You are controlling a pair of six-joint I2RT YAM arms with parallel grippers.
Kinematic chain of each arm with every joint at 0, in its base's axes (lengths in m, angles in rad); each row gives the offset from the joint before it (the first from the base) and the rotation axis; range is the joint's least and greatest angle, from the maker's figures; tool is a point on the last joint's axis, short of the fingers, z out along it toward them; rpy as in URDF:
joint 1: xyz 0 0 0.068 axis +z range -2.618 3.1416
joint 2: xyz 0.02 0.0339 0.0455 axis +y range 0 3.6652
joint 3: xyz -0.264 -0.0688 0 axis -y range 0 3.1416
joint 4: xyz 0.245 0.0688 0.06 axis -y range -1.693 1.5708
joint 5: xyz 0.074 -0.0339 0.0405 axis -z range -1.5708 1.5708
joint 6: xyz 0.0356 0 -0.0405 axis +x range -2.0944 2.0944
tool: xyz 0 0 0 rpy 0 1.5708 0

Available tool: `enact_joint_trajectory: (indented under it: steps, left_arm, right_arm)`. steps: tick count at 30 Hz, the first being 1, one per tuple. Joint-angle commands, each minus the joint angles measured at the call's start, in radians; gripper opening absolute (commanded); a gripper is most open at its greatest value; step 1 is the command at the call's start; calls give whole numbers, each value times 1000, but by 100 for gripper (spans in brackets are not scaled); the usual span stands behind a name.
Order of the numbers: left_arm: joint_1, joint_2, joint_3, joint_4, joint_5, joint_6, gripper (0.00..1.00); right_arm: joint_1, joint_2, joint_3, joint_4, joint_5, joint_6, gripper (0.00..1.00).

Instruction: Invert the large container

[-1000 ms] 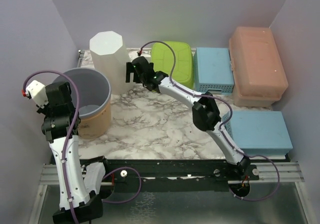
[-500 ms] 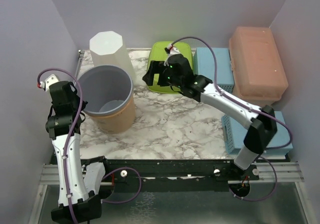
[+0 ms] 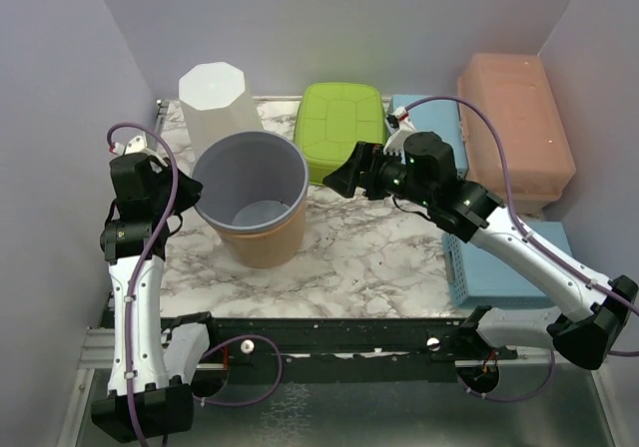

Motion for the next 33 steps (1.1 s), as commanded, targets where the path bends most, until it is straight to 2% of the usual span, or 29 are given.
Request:
enact_joint_trajectory:
  steps: [1,5,11,16,18,19,21,24,26,29,33]
  left_arm:
    - [-22,-2,-39,5,121,-12,26]
    - [-23,-14,-42,5,127,3,46]
    - [-29,-9,-47,8,137,23,52]
    - [-28,-16,-54,22,164,48,62]
    - [-28,-9,-58,31,180,56,63]
    - [-28,-7,-58,33,185,58,62]
    - [-29,-2,-55,36,198,67,61]
    - [-29,0,-49,42,209,79,60]
    - [-29,4,-47,50,217,85,60]
    - [-28,12,-42,58,228,96,58]
    - [-29,13,-38,59,227,102,58]
  right_arm:
    - [-2,8,-15,53,-190,122,90]
    - [-5,105,16,99,-242,217,81]
    - [-16,215,19,310,-420,301,61]
    - [-16,260,29,369,-475,339,55]
    - [-16,257,20,351,-451,349,55]
    - [-16,253,16,346,-436,356,57]
    - [-16,245,16,299,-419,361,66]
    - [-18,235,19,285,-406,359,68]
    - [-19,233,23,284,-384,360,65]
    - [-32,251,24,299,-395,384,56]
    - [-44,243,-14,396,-407,451,48]
